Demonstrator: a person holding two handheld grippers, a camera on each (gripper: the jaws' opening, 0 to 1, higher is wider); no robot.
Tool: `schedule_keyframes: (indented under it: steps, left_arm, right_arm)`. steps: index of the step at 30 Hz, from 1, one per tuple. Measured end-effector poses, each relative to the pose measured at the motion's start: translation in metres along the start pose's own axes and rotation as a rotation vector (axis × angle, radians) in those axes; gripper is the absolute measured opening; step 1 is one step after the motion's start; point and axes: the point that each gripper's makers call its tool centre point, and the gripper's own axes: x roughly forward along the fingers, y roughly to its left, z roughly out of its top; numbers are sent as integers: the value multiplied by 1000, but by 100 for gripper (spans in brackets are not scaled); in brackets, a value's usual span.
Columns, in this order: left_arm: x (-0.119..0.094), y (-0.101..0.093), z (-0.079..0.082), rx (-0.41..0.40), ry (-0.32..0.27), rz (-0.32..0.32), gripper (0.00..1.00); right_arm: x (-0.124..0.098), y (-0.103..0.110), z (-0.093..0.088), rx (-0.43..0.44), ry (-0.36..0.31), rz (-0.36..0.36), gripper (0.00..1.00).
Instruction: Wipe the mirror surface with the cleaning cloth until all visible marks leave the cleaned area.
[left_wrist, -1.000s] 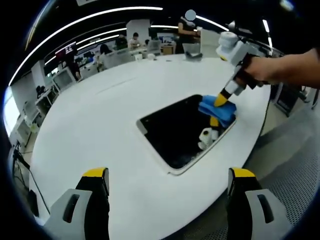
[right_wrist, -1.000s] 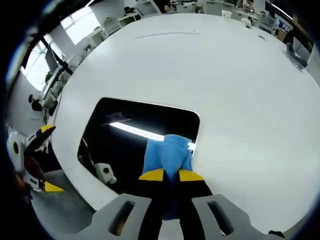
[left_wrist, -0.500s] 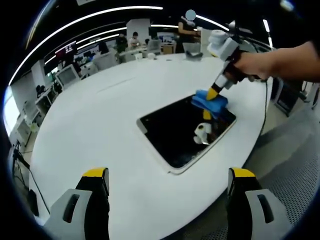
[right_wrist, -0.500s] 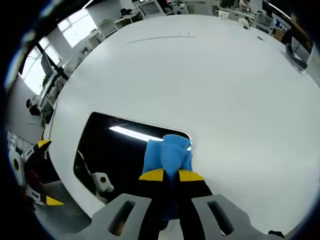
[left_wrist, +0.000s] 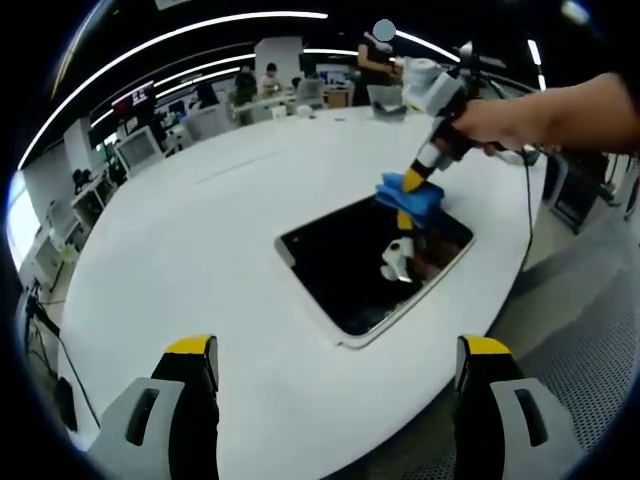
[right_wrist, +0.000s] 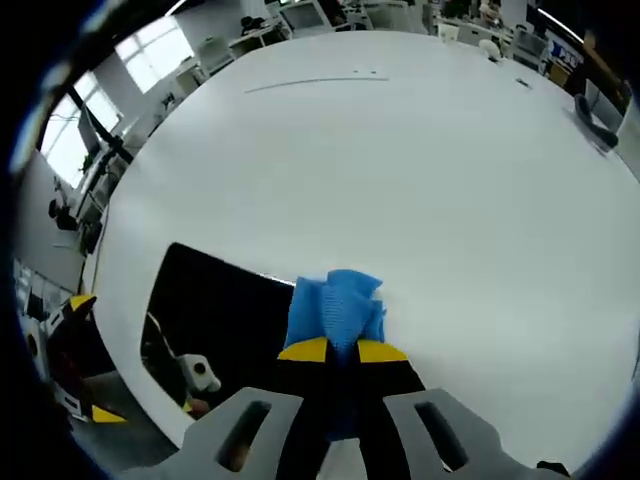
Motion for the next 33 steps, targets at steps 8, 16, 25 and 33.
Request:
schedule_keyframes:
  steps: [8,16,25,33]
  left_arm:
    - [0,1,0,-3,0,2,99]
    - [1,2,0,-6,-1,6,99]
    - [1,2,0,-6,-3,9,99]
    - [0,2,1,-1,-2,10,99]
  right_arm:
    - [3,-2,7,-13,-5,-7,3]
    - [6,-4,12,-4,-11,-11,3]
    - [5,-3,13,-10,-22,-10,3]
    - [6,-4,14,-6,-21,-10,3]
